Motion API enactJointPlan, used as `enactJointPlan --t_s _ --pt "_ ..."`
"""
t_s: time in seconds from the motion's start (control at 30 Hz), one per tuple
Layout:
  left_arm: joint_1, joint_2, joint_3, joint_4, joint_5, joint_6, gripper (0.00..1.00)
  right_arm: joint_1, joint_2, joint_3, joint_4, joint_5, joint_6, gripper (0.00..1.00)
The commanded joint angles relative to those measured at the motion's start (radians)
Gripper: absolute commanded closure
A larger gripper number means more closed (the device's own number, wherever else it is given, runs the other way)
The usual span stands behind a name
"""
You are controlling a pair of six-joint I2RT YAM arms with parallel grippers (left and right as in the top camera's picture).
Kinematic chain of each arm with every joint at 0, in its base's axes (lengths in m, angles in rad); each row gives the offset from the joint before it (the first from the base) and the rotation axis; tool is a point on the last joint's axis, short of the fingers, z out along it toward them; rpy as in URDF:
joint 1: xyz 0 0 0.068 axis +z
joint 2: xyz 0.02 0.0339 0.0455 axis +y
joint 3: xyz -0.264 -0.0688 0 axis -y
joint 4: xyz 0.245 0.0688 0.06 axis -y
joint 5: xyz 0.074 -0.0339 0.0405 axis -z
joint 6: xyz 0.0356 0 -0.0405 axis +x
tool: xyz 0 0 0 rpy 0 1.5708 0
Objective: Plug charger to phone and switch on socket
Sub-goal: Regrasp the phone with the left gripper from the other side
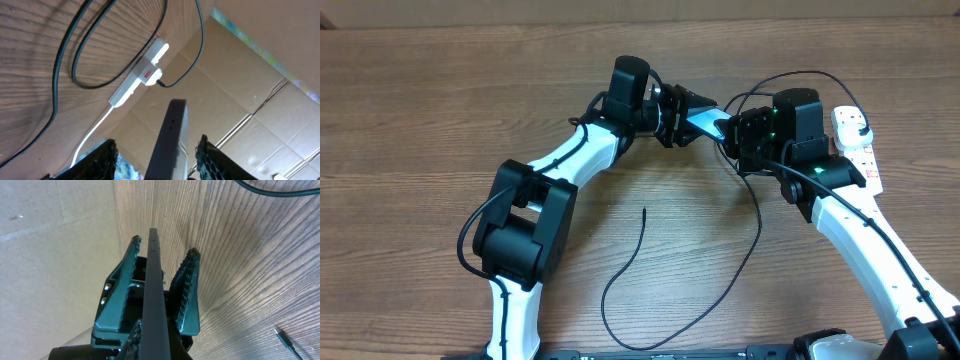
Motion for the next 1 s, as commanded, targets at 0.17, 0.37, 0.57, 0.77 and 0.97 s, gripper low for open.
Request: enactJointPlan --t_s 0.17,0.37,0.57,0.77,0.97 --pt "-0.013 -0.031 0.002 0.005 -0.009 -0.002 0.51 0.006 -0.008 0.021 -0.002 -0.002 0.003 0.96" --pt "-0.013 -0.031 0.002 0.004 -0.009 -0.002 0.51 0.006 -0.008 0.021 -0.007 -0.006 0.003 0.96" --pt "-0.013 -0.031 0.002 0.004 -0.010 -0.002 0.52 0.019 -0.008 0.021 -0.003 -0.009 0.003 0.96" --pt "-0.014 -0.031 0.002 0.004 -0.010 -0.002 0.60 0.024 -0.008 0.021 -0.003 -0.005 0.004 0.96" --pt "-0.014 -0.031 0.002 0.004 -0.010 -0.002 0.63 0.024 -0.008 0.021 -0.004 -0.005 0.003 0.96"
